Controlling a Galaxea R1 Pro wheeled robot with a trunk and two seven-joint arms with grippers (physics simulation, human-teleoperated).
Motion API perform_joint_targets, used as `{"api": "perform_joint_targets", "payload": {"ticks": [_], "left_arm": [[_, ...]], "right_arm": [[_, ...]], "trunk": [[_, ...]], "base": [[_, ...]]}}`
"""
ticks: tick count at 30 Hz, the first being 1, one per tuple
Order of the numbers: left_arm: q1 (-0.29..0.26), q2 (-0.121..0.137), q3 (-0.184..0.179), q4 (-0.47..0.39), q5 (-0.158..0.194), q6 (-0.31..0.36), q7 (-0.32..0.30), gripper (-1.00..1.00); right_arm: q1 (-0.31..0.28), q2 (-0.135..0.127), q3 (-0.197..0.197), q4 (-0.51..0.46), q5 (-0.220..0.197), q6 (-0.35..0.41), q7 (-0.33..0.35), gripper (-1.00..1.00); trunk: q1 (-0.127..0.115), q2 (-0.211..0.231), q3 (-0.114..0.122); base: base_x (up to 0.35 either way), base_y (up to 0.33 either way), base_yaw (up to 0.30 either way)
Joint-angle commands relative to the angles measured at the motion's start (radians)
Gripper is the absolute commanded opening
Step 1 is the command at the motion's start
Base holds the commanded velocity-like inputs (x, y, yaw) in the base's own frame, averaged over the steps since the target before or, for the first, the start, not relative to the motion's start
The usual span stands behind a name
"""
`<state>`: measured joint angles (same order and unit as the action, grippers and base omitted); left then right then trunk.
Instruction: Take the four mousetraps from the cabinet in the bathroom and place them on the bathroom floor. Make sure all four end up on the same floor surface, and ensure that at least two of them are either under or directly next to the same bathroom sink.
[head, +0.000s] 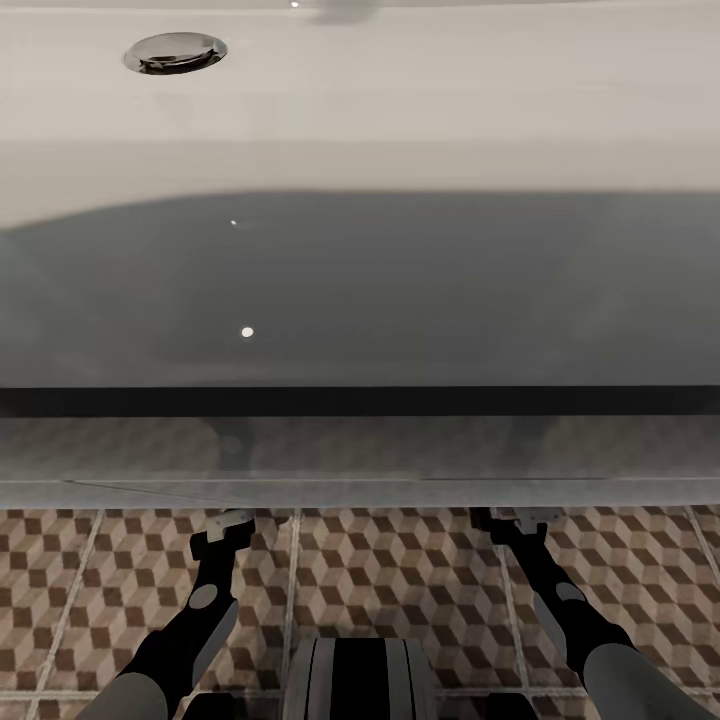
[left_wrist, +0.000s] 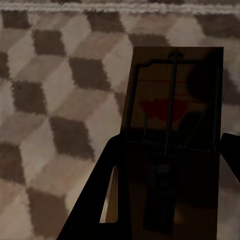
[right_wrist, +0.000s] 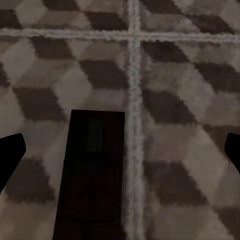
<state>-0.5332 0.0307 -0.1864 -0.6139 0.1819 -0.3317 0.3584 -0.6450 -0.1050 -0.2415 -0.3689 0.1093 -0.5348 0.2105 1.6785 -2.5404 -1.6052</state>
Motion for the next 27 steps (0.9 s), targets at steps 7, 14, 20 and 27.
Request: {"api": "perform_joint_targets", "payload": {"ticks": [7,14,20,27], "left_arm": [[-0.001,0.001,-0.008,0.000,0.010,-0.004,0.007,-1.00],[-0.001,0.001,-0.008,0.000,0.010,-0.004,0.007,-1.00],[-0.001,0.001,-0.008,0.000,0.010,-0.003,0.007,-1.00],[-0.001,0.001,-0.008,0.000,0.010,-0.003,0.007,1.00]], "right_arm": [[-0.001,0.001,-0.009,0.001,0.010,-0.004,0.004,1.00],[0.000,0.001,-0.009,0.001,0.010,-0.004,0.004,1.00],[0.000,0.001,-0.009,0.001,0.010,-0.004,0.004,1.00],[0.000,0.001,-0.009,0.001,0.010,-0.004,0.004,1.00]], "trunk": [[0.000,0.000,0.000],[0.000,0.000,0.000],[0.000,0.000,0.000],[0.000,0.000,0.000]], "base": [[0.000,0.000,0.000],[0.000,0.000,0.000],[0.000,0.000,0.000],[0.000,0.000,0.000]]}}
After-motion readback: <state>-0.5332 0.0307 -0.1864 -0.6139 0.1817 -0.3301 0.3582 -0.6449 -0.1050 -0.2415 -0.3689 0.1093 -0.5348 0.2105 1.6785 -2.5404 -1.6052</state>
